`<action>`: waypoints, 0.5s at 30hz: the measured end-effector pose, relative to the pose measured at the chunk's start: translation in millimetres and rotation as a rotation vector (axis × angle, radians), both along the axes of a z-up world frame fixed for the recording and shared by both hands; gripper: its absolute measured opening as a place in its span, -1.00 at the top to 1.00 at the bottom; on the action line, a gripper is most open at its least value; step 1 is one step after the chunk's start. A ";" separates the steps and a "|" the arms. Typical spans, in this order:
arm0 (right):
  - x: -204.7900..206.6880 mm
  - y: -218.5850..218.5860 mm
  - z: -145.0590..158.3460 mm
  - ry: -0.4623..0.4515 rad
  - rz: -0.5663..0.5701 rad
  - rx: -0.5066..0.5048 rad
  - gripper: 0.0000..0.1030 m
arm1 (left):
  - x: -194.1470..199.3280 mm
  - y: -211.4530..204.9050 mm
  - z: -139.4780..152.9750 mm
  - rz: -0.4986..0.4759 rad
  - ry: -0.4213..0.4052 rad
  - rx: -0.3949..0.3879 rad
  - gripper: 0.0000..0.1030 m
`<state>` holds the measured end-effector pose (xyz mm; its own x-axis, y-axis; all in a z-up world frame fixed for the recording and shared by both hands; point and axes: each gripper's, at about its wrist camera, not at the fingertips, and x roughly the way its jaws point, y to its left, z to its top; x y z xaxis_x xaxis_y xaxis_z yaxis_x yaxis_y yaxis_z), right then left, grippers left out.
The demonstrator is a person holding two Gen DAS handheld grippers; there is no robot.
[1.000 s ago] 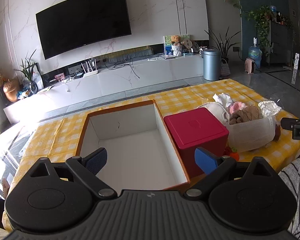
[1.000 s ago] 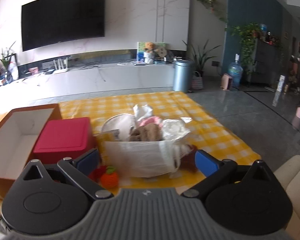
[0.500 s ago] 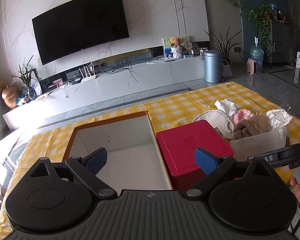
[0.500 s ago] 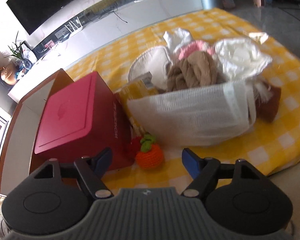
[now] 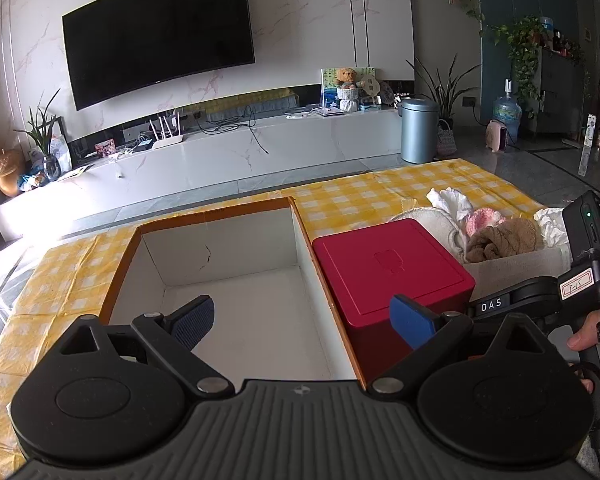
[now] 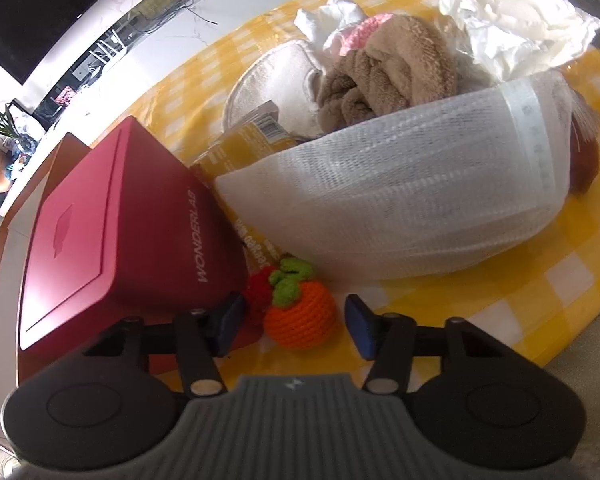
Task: Organize soft objects
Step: 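Close the right gripper on the orange crocheted fruit beside the mesh bag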
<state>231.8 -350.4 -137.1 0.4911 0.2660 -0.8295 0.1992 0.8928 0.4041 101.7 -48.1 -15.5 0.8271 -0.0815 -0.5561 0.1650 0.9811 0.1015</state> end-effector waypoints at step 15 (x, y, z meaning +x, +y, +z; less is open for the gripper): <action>-52.5 -17.0 40.3 -0.212 -0.042 0.006 0.04 | -9.2 8.8 -3.3 -0.063 0.021 -0.049 -1.00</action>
<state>179.3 -367.5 -96.8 0.6652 0.2464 -0.7049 0.1462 0.8827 0.4465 92.5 -39.4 -18.8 0.8075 -0.1605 -0.5676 0.2282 0.9723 0.0497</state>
